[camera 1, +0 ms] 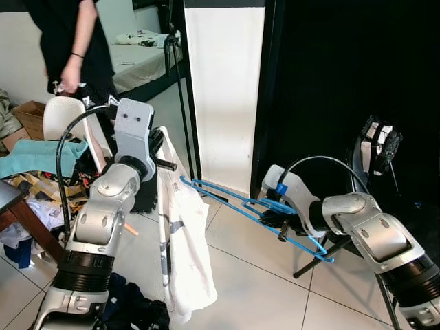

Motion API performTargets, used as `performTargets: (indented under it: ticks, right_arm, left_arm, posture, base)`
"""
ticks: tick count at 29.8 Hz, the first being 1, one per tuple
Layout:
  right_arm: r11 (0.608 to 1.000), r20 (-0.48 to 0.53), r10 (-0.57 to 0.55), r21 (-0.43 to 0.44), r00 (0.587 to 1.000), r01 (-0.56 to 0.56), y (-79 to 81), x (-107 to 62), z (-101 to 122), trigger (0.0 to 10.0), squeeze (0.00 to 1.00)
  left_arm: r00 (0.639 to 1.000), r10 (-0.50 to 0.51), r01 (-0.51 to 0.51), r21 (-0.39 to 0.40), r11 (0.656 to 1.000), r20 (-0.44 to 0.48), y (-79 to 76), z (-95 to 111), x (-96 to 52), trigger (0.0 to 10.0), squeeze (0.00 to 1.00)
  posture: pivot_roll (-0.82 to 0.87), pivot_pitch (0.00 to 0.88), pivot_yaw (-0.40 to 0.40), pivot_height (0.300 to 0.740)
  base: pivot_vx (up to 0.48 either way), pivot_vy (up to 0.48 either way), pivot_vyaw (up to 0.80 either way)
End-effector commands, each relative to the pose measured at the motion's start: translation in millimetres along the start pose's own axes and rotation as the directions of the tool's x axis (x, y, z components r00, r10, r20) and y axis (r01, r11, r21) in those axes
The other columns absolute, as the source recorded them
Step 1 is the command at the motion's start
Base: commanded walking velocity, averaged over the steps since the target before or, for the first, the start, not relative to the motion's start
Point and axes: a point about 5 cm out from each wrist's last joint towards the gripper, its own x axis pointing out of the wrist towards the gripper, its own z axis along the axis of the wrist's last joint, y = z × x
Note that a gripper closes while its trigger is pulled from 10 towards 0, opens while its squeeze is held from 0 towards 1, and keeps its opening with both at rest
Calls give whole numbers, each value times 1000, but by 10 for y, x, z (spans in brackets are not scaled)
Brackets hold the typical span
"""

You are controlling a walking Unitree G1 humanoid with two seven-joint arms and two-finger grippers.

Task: Hang hanger

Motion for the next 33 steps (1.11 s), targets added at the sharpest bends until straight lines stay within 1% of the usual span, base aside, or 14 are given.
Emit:
performTargets:
  ticks: [1,4,12,14,15,16,19,21,22,23,26,27,29,33]
  right_arm:
    - [1000,16,6,-13,1000,-6,24,32,70,10000,0]
    - [999,32,29,-17,999,-28,73,78,113,10000,0]
    - [998,45,54,-23,998,-53,107,80,133,10000,0]
    - [998,3,53,-36,999,-53,46,-31,29,10000,0]
    - [998,3,53,-36,999,-53,46,-31,29,10000,0]
    - [998,-20,49,-42,999,-50,10,-90,-23,10000,0]
    - [998,-37,39,-40,999,-41,-28,-145,-65,10000,0]
    - [999,-75,24,-37,997,-27,-82,-238,-149,10000,0]
    - [999,-75,24,-37,997,-27,-82,-238,-149,10000,0]
    - [999,-104,26,-45,994,-30,-86,-279,-198,10000,0]
    - [998,-108,32,-48,994,-37,-74,-278,-205,10000,0]
    - [997,-103,49,-52,994,-54,-43,-267,-198,10000,0]
    - [992,-62,106,-65,992,-110,72,-194,-116,10000,0]
    - [991,-36,113,-71,993,-116,109,-129,-51,10000,0]
  left_arm:
    - [999,-7,6,4,1000,48,-28,93,0,10000,0]
    - [999,-13,14,-2,1000,52,-67,106,6,10000,0]
    - [999,-14,13,8,1000,45,-71,85,4,10000,0]
    - [999,3,-4,31,999,42,2,81,-7,10000,0]
    - [999,3,-4,31,999,42,2,81,-7,10000,0]
    - [999,10,-12,41,999,41,35,82,-12,10000,0]
    - [999,17,-19,47,999,41,61,84,-17,10000,0]
    - [999,25,-27,50,998,42,88,87,-23,10000,0]
    - [999,25,-27,50,998,42,88,87,-23,10000,0]
    - [999,27,-29,51,998,43,91,88,-25,10000,0]
    - [999,26,-28,51,998,43,87,89,-25,10000,0]
    - [999,25,-27,50,998,44,80,91,-24,10000,0]
    - [999,15,-18,46,999,50,43,105,-14,10000,0]
    - [998,8,-10,43,999,54,16,117,-7,10000,0]
  posture:
    - [-136,0,28,736]
    - [-134,0,26,736]
    - [-134,0,25,736]
    - [-133,0,22,736]
    - [-133,0,22,736]
    - [-133,0,22,736]
    - [-133,0,22,736]
    - [-135,0,20,736]
    - [-135,0,20,736]
    - [-136,0,21,736]
    - [-137,0,21,736]
    - [-138,0,22,736]
    - [-140,0,23,736]
    - [-138,0,24,736]
  base:
    - [0,0,0]
    - [0,0,0]
    - [0,0,0]
    - [0,0,0]
    - [0,0,0]
    - [0,0,0]
    - [0,0,0]
    - [0,0,0]
    - [0,0,0]
    - [0,0,0]
    - [0,0,0]
    - [0,0,0]
    - [0,0,0]
    - [0,0,0]
